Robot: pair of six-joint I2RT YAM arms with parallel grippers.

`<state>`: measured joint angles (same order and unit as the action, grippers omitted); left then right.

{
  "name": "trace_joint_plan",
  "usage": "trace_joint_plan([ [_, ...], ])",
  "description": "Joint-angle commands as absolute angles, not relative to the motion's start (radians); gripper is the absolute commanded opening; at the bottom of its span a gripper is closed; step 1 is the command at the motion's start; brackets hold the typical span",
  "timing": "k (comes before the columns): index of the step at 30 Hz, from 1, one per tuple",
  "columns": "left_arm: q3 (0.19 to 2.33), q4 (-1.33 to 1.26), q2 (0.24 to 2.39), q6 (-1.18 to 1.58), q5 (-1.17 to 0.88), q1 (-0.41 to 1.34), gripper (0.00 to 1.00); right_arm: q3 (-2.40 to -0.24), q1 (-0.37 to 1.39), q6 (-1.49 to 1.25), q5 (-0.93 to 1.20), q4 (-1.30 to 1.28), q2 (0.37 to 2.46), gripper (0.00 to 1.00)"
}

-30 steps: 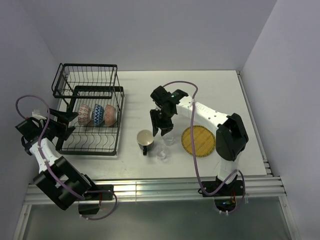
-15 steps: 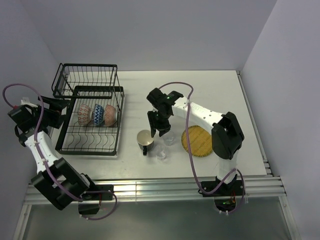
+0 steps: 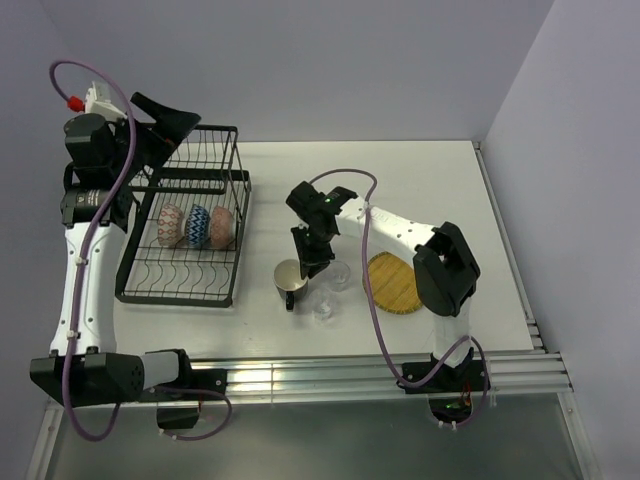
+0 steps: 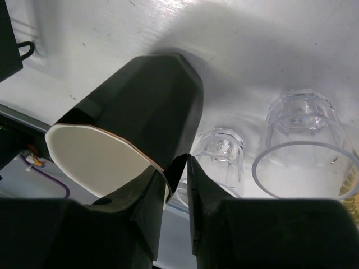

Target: Load the mixed dishes into the dish rack

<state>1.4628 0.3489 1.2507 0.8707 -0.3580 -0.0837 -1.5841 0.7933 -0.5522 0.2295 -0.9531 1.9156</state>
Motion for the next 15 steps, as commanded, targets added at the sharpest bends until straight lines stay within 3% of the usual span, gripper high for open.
trace_joint_plan([
  [1,1.511,0.428,1.203,0.873,-0.3,-0.019,0.99,-1.632,0.801,-0.554,0.236,-0.913,1.93,0.27],
  [4,1.47,0.439,1.073,0.922,-0.192,-0.015,0.99,-1.646,0.799,-0.554,0.242,-0.907,1.936,0.13],
  [8,1.471,0.449,1.017,0.945,-0.231,-0.015,0.99,-1.678,0.801,-0.551,0.235,-0.922,1.96,0.0],
  [15,1.407,0.483,1.0,0.912,-0.422,-0.008,0.99,-1.718,0.798,-0.549,0.249,-0.928,1.941,0.0],
])
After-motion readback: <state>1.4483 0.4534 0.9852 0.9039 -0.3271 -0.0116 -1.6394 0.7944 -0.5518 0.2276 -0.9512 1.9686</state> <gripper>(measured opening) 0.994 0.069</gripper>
